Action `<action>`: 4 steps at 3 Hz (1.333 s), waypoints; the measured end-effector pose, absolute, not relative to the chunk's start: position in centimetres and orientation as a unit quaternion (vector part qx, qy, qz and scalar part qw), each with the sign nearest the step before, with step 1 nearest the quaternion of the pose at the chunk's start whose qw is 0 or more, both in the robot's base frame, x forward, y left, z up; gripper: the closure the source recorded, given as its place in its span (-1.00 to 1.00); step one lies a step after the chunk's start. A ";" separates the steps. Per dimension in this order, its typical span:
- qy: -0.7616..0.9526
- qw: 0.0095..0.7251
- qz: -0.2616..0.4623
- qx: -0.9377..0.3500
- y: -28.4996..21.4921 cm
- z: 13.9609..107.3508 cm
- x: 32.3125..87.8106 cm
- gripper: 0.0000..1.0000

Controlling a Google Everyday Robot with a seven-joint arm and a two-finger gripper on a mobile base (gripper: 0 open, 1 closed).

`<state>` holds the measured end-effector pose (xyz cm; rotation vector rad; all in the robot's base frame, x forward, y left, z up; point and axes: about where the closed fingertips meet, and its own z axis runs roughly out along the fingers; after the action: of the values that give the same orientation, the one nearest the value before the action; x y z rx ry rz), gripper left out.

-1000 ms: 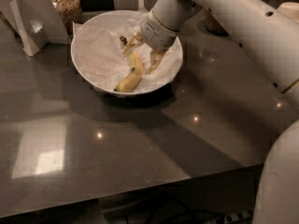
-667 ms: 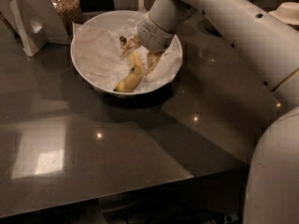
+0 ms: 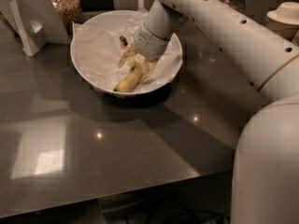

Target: Pick banana from white bowl

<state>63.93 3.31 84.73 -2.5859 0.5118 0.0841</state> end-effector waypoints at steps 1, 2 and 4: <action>0.188 0.249 0.032 -0.950 3.3 84.6 63.9 0.08; 0.190 0.245 0.032 -0.950 3.1 84.3 63.7 0.47; 0.178 0.252 -0.001 -0.951 3.3 87.3 63.2 1.00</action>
Offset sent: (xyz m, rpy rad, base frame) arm -0.0057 -0.0099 -0.0036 -0.0197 0.0023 -0.0122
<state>63.21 3.25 87.29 -2.5872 0.4830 -0.0026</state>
